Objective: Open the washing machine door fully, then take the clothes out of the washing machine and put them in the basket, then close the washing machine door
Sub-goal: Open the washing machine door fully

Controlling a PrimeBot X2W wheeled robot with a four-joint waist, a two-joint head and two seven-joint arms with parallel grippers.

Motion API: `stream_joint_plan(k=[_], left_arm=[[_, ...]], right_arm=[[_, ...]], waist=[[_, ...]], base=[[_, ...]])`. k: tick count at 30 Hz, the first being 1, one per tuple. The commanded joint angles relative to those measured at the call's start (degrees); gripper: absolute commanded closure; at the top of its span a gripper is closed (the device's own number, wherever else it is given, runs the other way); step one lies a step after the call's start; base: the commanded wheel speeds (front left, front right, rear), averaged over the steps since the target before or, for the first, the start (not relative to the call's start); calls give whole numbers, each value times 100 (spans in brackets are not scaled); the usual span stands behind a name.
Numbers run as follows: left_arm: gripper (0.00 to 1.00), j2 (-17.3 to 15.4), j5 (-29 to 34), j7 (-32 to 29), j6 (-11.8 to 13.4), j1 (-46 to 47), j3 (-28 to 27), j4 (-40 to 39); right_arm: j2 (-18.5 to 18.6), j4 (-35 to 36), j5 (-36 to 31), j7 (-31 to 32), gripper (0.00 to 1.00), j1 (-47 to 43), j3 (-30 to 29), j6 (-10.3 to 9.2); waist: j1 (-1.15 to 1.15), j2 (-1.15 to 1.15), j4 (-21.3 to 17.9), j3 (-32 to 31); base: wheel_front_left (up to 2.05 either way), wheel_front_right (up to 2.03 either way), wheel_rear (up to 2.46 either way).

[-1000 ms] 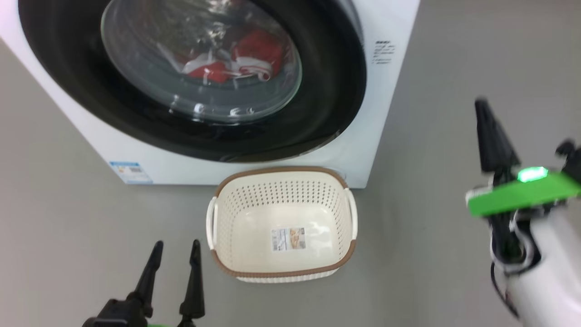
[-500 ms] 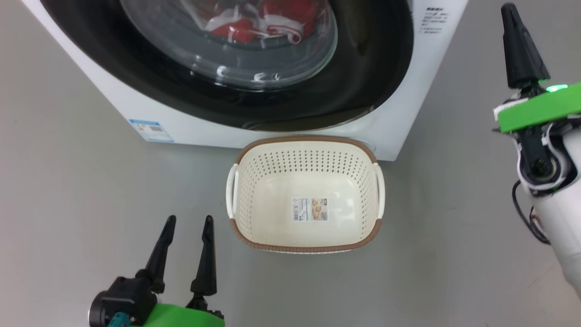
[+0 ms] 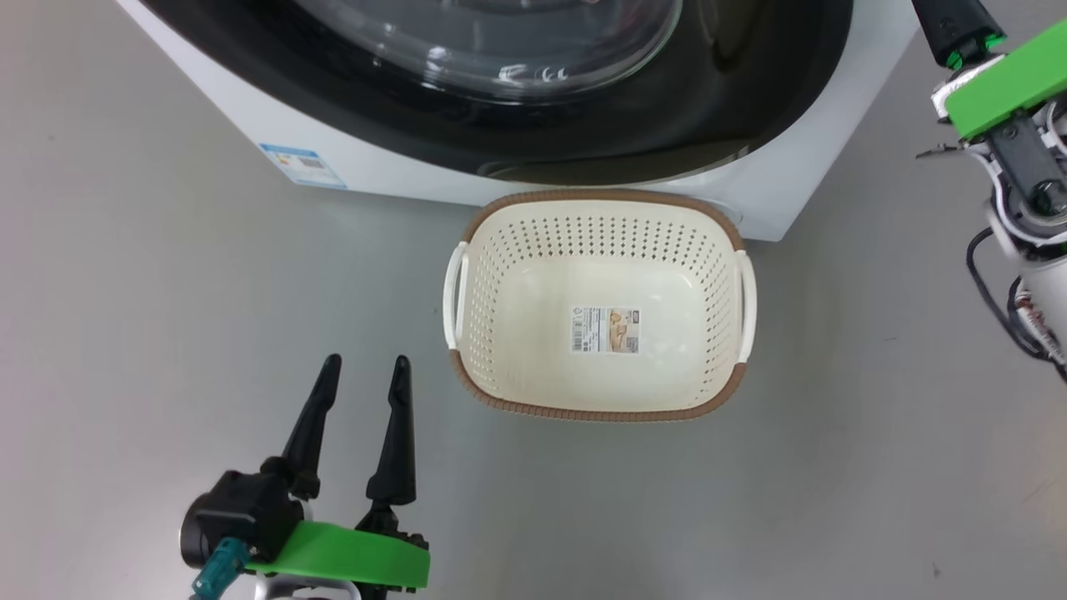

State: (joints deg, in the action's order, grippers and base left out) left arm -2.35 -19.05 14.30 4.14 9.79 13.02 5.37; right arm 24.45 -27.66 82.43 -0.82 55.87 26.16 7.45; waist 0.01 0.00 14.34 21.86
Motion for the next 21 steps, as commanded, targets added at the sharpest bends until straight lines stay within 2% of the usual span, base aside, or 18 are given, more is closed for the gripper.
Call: stream_joint_plan(k=[1, 9, 21], left_arm=[[0, -53, -55, 70, 63, 118, -151, -152], [0, -53, -123, 70, 101, 186, -111, -151], [0, -53, -220, 70, 128, 308, -62, -148]], right_arm=[[57, 179, 173, 147, 100, 122, 46, 3], [179, 303, 1003, 1077, 100, 340, -44, 3], [73, 102, 1582, 2404, 100, 472, -262, 3]], waist=[[0, 0, 110, 147], [0, 0, 187, 287], [0, 0, 225, 418]], base=[[0, 0, 0], [0, 0, 0], [0, 0, 0]])
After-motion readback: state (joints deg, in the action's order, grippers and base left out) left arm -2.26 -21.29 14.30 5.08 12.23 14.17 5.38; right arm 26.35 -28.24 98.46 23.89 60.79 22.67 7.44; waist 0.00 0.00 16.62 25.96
